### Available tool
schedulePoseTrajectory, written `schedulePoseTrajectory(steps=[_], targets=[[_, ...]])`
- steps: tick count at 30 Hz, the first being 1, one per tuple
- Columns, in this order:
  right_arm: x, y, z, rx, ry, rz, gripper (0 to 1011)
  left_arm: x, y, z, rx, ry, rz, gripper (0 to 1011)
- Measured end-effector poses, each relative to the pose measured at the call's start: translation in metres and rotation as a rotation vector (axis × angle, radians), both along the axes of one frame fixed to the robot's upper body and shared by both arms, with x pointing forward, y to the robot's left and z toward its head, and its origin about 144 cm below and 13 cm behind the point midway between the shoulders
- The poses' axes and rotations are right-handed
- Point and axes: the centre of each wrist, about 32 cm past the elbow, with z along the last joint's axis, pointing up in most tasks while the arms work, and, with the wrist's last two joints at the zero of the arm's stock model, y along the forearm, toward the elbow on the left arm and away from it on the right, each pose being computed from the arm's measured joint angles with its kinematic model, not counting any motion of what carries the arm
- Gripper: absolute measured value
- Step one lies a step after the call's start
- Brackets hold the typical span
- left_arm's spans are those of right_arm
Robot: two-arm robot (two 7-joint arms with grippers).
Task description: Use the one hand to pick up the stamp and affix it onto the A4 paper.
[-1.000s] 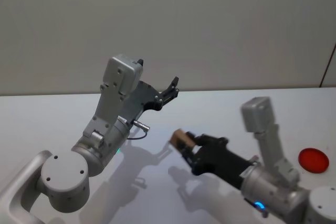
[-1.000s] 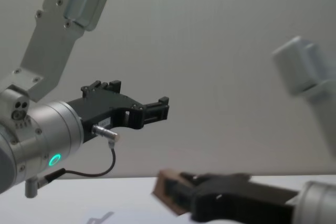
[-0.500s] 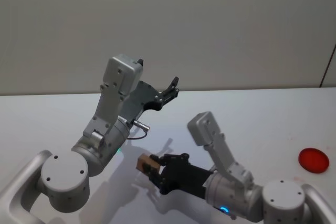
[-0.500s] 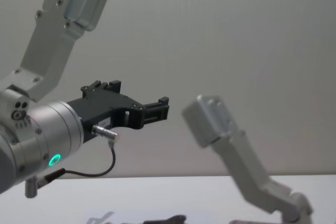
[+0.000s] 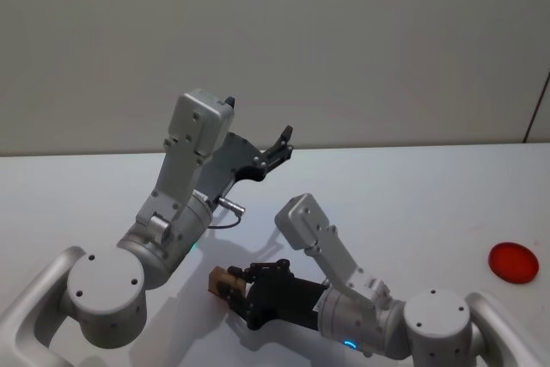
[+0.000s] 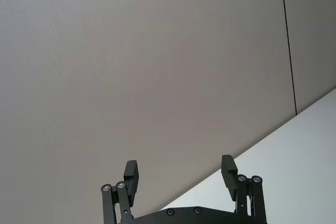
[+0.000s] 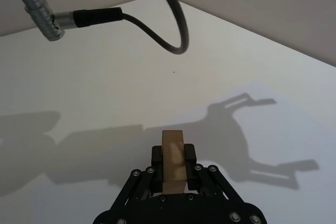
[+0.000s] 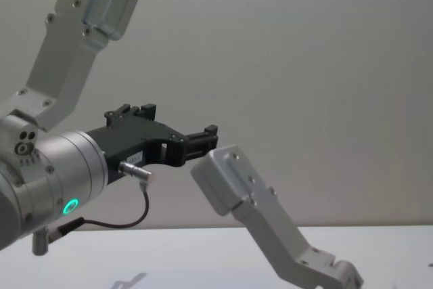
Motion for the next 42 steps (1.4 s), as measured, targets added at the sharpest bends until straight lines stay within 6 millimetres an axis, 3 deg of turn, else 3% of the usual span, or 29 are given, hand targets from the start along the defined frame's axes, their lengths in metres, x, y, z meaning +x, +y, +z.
schedulePoseTrajectory(steps=[14, 42], targets=[[-0.003, 0.001, 0.003, -0.023, -0.026, 0.053, 229, 0.0, 0.0, 0.0, 0.0, 0.0, 0.0, 1001], [-0.021, -0.018, 0.001, -0.025, -0.039, 0.068, 229, 0.0, 0.0, 0.0, 0.0, 0.0, 0.0, 1001]])
